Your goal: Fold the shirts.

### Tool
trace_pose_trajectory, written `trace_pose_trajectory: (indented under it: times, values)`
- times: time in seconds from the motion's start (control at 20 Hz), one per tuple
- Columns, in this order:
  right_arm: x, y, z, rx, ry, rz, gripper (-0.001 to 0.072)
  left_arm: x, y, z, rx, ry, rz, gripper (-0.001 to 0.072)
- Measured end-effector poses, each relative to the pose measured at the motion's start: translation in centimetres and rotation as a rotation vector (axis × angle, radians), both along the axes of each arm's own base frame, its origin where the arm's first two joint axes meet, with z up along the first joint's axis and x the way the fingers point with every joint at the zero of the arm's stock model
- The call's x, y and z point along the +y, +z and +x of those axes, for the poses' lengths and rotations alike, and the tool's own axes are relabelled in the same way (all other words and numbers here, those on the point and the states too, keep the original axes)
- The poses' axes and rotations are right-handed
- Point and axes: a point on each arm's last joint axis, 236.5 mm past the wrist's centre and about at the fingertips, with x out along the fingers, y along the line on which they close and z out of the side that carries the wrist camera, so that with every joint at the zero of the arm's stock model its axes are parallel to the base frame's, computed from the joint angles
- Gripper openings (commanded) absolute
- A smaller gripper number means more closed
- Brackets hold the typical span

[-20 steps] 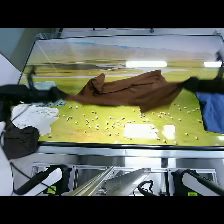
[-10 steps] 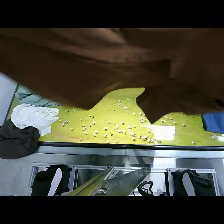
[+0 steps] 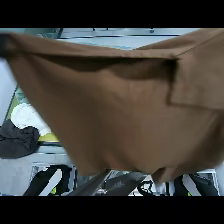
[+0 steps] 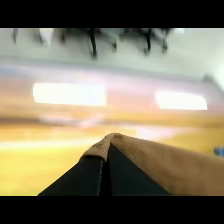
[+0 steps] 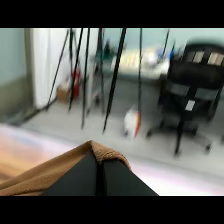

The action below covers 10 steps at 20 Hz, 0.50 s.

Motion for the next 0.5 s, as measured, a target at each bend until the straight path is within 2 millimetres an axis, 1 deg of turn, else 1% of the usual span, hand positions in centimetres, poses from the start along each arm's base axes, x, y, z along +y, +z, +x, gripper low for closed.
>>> trace_pose_trajectory:
  times: [0.05,0.1,0.15,0.25,0.3,0.35,0.4,0.45,0.5]
  values:
    - [-0.6,-3.9,2.6,0.104,0.009,0.033,0.0023,-0.8,-4.1,2.2,0.097,-0.037,-0.015,0.0013]
    - [-1.0,-7.6,4.6,0.197,0.017,0.061,0.0022,-1.6,-7.9,4.1,0.177,-0.066,-0.025,0.0013]
    - [-1.4,-11.8,6.5,0.292,0.023,0.092,0.0022,-2.5,-12.3,5.9,0.26,-0.089,-0.033,0.0013]
    - [-1.8,-21.1,9.9,0.482,0.023,0.152,0.0022,-4.0,-20.9,8.8,0.409,-0.112,-0.038,0.0013]
    - [-2.0,-25.1,11.2,0.552,0.012,0.175,0.0022,-4.5,-25.2,9.9,0.478,-0.11,-0.043,0.0013]
    - [-2.3,-29.5,12.4,0.627,-0.002,0.199,0.0022,-4.6,-29.0,10.9,0.534,-0.1,-0.042,0.0013]
    - [-2.6,-33.3,13.3,0.691,-0.018,0.219,0.0022,-4.4,-32.4,11.7,0.582,-0.082,-0.043,0.0013]
    - [-2.8,-36.7,14.4,0.741,-0.037,0.249,0.0022,-4.1,-35.6,12.4,0.63,-0.063,-0.045,0.0013]
    - [-3.1,-39.4,15.3,0.779,-0.053,0.275,0.0022,-3.7,-38.3,13.1,0.672,-0.049,-0.047,0.0013]
